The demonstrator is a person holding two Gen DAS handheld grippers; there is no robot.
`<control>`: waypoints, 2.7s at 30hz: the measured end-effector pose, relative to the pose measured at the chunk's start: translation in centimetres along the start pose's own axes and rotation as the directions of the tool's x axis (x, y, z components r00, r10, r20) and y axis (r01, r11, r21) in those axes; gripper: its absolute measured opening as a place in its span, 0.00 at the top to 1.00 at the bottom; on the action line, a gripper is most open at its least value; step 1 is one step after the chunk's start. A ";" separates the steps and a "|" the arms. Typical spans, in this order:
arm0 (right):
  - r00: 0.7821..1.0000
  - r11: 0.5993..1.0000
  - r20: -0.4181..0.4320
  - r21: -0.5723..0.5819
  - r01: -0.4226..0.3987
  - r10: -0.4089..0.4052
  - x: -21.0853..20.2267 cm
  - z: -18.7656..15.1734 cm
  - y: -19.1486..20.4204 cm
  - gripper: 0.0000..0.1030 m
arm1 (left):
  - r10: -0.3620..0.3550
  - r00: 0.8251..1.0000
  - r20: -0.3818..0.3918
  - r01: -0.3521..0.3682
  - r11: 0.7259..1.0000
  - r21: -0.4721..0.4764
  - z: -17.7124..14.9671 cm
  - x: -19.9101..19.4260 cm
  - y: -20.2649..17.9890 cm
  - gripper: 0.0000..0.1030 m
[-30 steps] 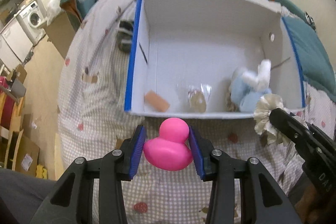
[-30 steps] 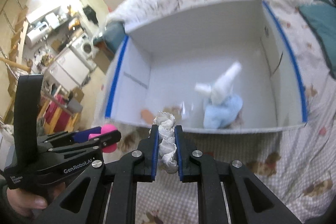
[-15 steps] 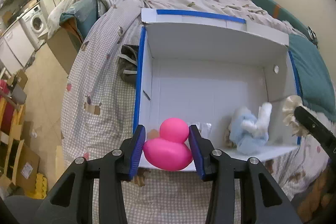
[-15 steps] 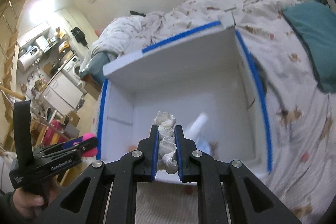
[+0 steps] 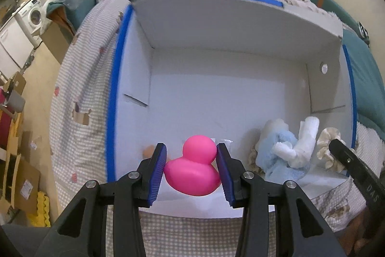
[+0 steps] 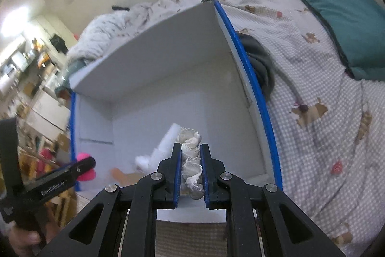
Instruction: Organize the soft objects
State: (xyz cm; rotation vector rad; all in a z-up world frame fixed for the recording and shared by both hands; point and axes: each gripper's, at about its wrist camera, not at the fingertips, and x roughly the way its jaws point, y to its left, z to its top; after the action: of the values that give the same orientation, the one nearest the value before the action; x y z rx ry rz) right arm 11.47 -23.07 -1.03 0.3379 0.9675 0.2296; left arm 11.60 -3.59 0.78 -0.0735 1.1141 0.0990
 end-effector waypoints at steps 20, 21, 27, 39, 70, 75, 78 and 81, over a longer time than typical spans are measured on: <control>0.992 0.994 -0.089 -0.044 -0.097 0.093 1.8 -1.3 1.7 0.84 | 0.041 0.999 -0.019 -0.040 0.999 0.029 -1.0 1.3 -0.4 0.62; 0.994 0.996 -0.083 -0.048 -0.071 0.067 1.8 -1.2 1.5 0.84 | 0.041 0.999 -0.018 -0.041 0.999 0.030 -0.9 1.3 -0.4 0.62; 0.996 0.999 -0.089 -0.052 -0.006 0.001 2.2 -1.2 1.0 0.83 | 0.042 0.999 -0.016 -0.042 0.998 0.038 -0.7 1.4 -0.6 0.62; 0.997 0.998 -0.059 0.028 -0.047 0.049 1.6 -0.5 0.2 0.21 | 0.039 0.995 0.086 -0.042 0.999 0.026 -0.8 -0.2 -0.4 0.39; 0.981 0.985 0.190 -0.164 0.059 -0.027 -9.0 -5.6 5.1 0.00 | -0.009 0.940 0.342 0.006 1.000 0.010 -8.0 -12.1 7.1 0.03; 0.963 0.968 0.265 -0.224 0.115 -0.053 -9.8 -7.3 6.6 0.00 | -0.008 0.931 0.364 0.012 1.000 -0.009 -9.6 -11.3 7.9 0.03; 0.954 0.957 0.291 -0.251 0.144 -0.068 -9.2 -8.4 7.0 0.00 | 0.008 0.939 0.344 0.001 1.000 -0.027 -10.4 -9.9 7.9 0.03; 0.953 0.935 0.286 -0.299 0.192 -0.104 -7.6 -9.7 7.3 0.00 | -0.010 0.949 0.316 0.016 1.000 -0.017 -11.0 -8.5 7.6 0.03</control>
State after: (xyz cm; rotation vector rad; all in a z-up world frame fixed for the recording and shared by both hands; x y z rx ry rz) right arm -1.13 -17.23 2.50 -0.0106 0.6698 0.1945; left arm -2.83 2.42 3.49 -0.0790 0.7914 0.1053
